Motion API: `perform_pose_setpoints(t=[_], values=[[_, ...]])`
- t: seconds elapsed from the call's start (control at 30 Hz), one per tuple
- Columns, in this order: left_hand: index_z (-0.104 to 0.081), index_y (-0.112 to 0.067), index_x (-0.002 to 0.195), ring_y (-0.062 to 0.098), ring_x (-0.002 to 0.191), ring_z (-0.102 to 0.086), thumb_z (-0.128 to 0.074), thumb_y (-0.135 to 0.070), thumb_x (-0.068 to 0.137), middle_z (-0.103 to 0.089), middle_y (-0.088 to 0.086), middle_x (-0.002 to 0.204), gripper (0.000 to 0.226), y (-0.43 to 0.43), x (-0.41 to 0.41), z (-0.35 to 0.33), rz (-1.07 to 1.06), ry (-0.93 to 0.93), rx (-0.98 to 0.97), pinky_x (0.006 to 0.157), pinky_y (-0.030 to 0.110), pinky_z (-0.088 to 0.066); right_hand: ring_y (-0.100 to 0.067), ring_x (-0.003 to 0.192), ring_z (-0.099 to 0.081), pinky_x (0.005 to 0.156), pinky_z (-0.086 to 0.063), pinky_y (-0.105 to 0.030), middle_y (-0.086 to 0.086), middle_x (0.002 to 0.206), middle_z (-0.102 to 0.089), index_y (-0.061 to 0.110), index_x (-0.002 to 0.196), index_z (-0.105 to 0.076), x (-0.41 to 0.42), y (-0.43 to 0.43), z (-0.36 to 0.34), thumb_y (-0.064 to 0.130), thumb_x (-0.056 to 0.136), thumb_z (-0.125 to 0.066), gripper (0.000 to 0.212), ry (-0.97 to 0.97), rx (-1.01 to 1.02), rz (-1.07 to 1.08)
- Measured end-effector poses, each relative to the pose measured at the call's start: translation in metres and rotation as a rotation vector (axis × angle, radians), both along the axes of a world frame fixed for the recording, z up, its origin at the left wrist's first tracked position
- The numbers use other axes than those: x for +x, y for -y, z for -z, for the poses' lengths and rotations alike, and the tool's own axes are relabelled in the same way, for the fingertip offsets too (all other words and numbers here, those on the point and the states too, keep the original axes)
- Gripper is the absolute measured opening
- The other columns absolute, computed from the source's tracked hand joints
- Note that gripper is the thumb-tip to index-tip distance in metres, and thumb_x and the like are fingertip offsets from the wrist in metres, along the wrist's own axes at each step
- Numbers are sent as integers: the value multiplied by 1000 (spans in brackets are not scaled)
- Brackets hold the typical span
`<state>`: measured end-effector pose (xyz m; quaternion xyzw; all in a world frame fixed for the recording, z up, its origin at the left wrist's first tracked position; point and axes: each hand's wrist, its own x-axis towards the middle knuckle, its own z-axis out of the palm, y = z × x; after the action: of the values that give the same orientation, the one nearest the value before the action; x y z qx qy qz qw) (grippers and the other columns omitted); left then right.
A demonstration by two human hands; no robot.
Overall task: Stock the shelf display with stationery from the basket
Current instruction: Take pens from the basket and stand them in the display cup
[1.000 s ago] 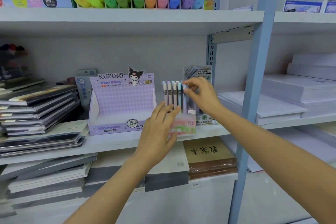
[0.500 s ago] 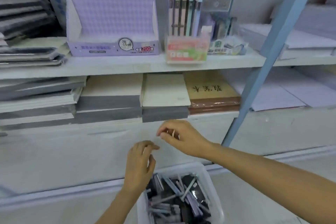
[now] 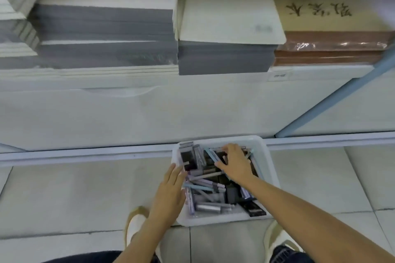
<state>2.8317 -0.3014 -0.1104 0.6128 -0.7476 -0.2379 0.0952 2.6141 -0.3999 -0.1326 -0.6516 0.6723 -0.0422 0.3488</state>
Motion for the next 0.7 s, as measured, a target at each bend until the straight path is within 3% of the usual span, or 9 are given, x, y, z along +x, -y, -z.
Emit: perform_pose_setpoints(t=[0.1, 0.2, 0.23, 0.3, 0.37, 0.4, 0.57, 0.7], values=[[-58, 1, 128, 42, 139, -32, -70, 10, 77, -49, 18, 142, 53, -1, 0, 6, -5, -4, -17, 110, 51, -35, -24, 104, -48, 80, -44, -30, -9, 113, -46, 6, 112, -47, 10, -3, 12, 50, 76, -76, 63, -93, -154, 137], [-59, 0, 128, 42, 139, -32, -72, 10, 74, -49, 17, 142, 56, -1, 0, 11, -18, 6, 2, 109, 51, -38, -28, 117, -48, 94, -43, -36, -13, 125, -48, 3, 128, -44, 11, -5, 22, 66, 73, -70, 88, -230, -53, 172], [-60, 0, 126, 42, 138, -35, -74, 10, 72, -51, 17, 140, 56, -1, 0, 14, -15, 19, -6, 108, 52, -39, -28, 118, -49, 94, -44, -36, -12, 126, -50, 4, 129, -46, 9, -3, 24, 69, 75, -66, 87, -264, -3, 130], [-63, -1, 122, 44, 134, -39, -77, 8, 70, -55, 18, 136, 55, -1, -2, 16, -14, 38, -34, 105, 53, -41, -26, 107, -56, 80, -46, -35, -7, 110, -57, 9, 108, -59, 8, -1, 28, 64, 81, -63, 61, -217, -3, 24], [-64, -2, 121, 43, 134, -40, -78, 4, 71, -56, 18, 135, 53, 0, -4, 18, -23, 47, -51, 106, 52, -39, -24, 90, -56, 66, -39, -32, -2, 91, -51, 13, 83, -51, 10, 1, 28, 52, 89, -61, 40, -123, 3, -87], [-64, -2, 121, 43, 134, -40, -79, 2, 71, -56, 17, 135, 52, 1, -4, 19, -25, 55, -55, 107, 51, -38, -23, 84, -54, 64, -35, -31, -2, 88, -47, 14, 82, -46, 11, 2, 28, 46, 92, -59, 36, -97, 19, -130], [-62, -7, 125, 39, 142, -30, -72, -5, 82, -51, 13, 142, 44, 0, -4, 18, -27, 64, -38, 112, 44, -31, -21, 68, -46, 60, -31, -32, -3, 75, -47, 12, 79, -46, 5, 11, 22, 37, 96, -55, 33, -55, 75, -251], [-66, -8, 119, 41, 137, -37, -70, -6, 84, -57, 14, 135, 35, 2, -4, 14, -50, 52, -46, 107, 49, -37, -9, 58, -37, 55, -28, -26, 4, 65, -41, 18, 68, -38, -7, 16, 1, 29, 99, -53, 36, 107, -13, -201]])
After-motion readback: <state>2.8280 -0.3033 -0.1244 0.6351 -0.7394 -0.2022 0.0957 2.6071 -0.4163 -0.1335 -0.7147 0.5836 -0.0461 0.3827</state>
